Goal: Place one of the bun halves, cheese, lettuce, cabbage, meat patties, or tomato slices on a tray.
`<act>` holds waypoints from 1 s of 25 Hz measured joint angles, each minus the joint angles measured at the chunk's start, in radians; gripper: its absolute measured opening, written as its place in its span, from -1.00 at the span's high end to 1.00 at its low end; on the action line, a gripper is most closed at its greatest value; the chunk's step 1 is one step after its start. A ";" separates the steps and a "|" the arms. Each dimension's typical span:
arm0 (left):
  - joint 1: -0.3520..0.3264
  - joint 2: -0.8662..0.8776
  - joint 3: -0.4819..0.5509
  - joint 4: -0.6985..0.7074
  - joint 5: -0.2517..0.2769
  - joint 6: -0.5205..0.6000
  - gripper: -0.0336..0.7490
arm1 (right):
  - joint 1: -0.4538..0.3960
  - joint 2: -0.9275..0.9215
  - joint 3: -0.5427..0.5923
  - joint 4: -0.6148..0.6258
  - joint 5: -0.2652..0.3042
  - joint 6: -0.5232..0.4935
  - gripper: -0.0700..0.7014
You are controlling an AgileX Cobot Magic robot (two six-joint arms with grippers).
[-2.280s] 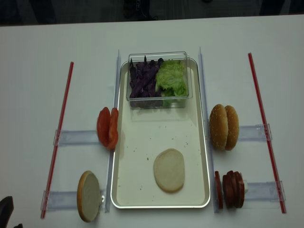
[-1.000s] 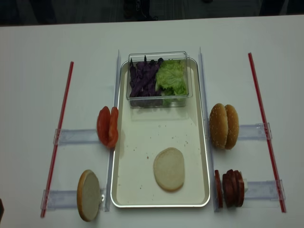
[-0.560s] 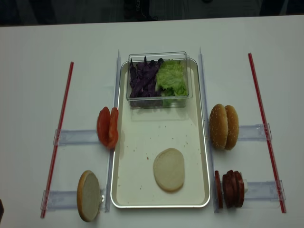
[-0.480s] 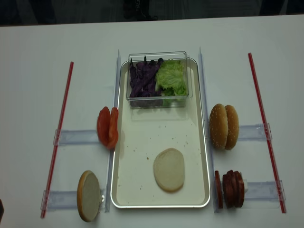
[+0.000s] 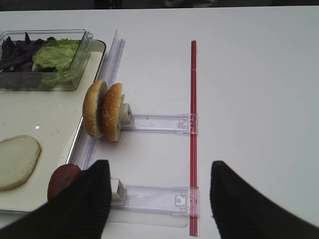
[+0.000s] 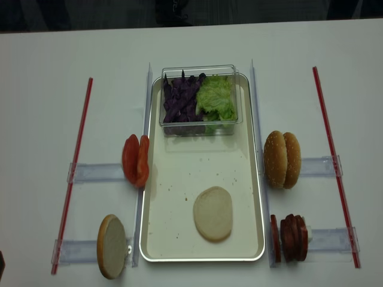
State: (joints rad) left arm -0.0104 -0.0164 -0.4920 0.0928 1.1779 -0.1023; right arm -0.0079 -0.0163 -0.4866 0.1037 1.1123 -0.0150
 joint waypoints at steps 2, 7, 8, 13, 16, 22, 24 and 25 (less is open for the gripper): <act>0.000 0.000 0.000 0.000 0.000 0.000 0.18 | 0.000 0.000 0.000 0.000 0.000 0.000 -0.38; 0.000 0.000 0.000 0.000 0.000 0.000 0.18 | 0.000 0.000 0.000 0.000 0.000 0.000 -0.38; 0.000 0.000 0.000 0.000 0.000 0.000 0.18 | 0.000 0.000 0.000 0.000 0.000 0.000 -0.38; 0.000 0.000 0.000 0.000 0.000 0.000 0.18 | 0.000 0.000 0.000 0.000 0.000 0.000 -0.38; 0.000 0.000 0.000 0.000 0.000 0.000 0.18 | 0.000 0.000 0.000 0.000 0.000 0.000 -0.38; 0.000 0.000 0.000 0.000 0.000 0.000 0.18 | 0.000 0.000 0.000 0.000 0.000 0.000 -0.38; 0.000 0.000 0.000 0.000 0.000 0.000 0.18 | 0.000 0.000 0.000 0.000 0.000 0.000 -0.38; 0.000 0.000 0.000 0.000 0.000 0.000 0.18 | 0.000 0.000 0.000 0.000 0.000 0.000 -0.38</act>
State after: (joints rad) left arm -0.0104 -0.0164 -0.4920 0.0928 1.1779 -0.1023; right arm -0.0079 -0.0163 -0.4866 0.1037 1.1123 -0.0150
